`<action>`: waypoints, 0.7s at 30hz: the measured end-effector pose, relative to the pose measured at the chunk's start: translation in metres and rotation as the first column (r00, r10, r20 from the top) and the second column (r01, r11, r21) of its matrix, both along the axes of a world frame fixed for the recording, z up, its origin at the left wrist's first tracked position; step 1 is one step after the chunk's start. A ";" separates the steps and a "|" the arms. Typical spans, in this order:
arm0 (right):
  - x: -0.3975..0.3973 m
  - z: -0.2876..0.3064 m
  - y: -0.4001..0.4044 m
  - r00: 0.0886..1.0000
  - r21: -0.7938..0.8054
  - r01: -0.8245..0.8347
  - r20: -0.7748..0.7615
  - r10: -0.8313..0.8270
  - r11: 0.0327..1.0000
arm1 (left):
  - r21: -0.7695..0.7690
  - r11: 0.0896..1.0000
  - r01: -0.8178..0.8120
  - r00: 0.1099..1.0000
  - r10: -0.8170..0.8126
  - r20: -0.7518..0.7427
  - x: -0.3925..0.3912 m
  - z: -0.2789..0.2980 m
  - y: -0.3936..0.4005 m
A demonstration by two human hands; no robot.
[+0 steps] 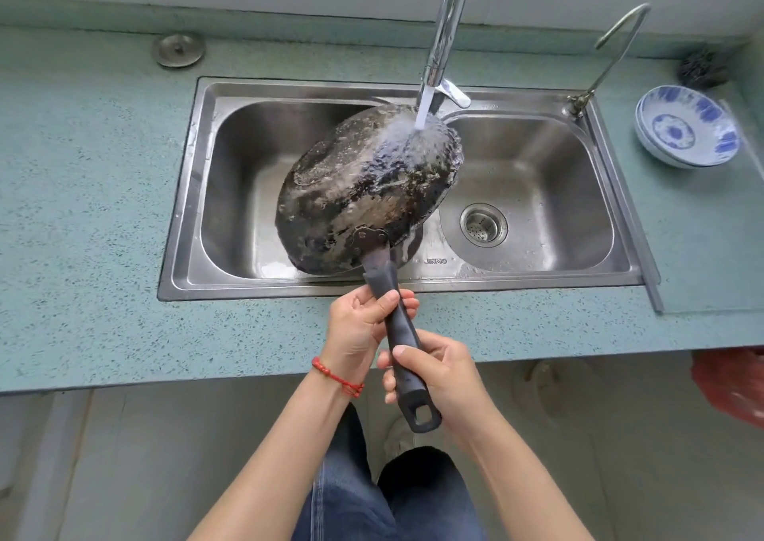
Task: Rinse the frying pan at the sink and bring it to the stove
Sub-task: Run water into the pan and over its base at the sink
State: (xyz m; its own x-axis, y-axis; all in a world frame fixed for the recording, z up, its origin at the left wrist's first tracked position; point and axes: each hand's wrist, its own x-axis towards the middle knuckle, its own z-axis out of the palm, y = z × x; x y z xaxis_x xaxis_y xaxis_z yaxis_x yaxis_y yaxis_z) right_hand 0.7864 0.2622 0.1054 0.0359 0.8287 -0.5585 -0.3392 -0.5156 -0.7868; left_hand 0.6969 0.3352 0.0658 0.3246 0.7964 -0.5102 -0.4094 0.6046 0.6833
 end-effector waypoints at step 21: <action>-0.026 -0.007 -0.002 0.960 0.043 0.036 0.276 -0.046 0.998 | 0.138 0.990 0.002 0.987 0.021 -0.161 -0.012 -0.001 -0.001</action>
